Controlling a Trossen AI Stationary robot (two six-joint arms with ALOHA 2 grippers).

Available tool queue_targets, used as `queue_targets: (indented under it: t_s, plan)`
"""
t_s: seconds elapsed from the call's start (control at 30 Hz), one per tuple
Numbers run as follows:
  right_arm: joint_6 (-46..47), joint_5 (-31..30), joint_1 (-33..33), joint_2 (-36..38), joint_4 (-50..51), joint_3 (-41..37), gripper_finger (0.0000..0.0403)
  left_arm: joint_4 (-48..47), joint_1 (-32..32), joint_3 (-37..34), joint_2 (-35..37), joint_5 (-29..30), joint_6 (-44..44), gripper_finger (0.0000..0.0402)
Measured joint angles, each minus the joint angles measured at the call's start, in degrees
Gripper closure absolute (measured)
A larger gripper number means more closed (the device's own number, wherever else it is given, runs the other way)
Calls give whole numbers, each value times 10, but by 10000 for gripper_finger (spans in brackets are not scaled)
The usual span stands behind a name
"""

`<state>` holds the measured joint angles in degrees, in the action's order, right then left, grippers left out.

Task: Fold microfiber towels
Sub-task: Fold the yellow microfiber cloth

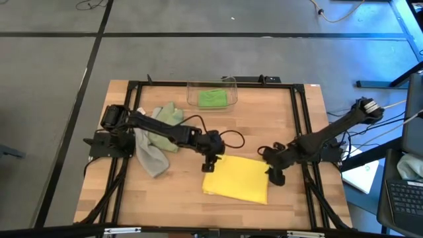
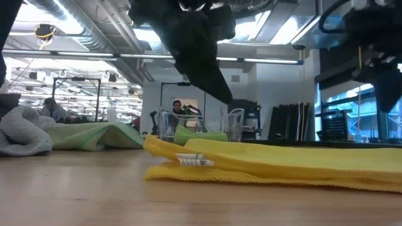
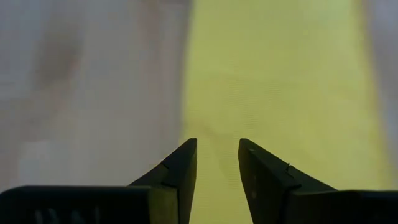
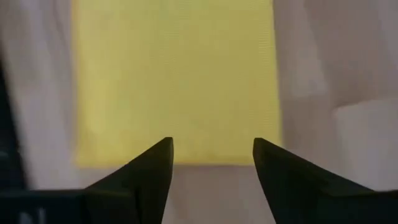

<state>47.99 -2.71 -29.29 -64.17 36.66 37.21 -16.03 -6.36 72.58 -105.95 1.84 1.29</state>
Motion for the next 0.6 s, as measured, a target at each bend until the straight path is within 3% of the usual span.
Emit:
queue_targets:
  t_s: [0.07, 0.17, 0.3, 0.6]
  plan:
    - [88, 8, -16, 39, -72, -51, 177, 11, -8, 0, 0, 32, -9, 291]
    - [214, 5, -42, 81, -175, -123, 177, 26, -20, 0, 0, 35, -34, 291]
    - [328, -24, -75, 93, -204, -187, 177, 28, -28, 0, 0, 36, -62, 291]
    - [375, -120, -86, 92, -203, -237, 177, 28, -31, 0, 0, 37, -98, 291]
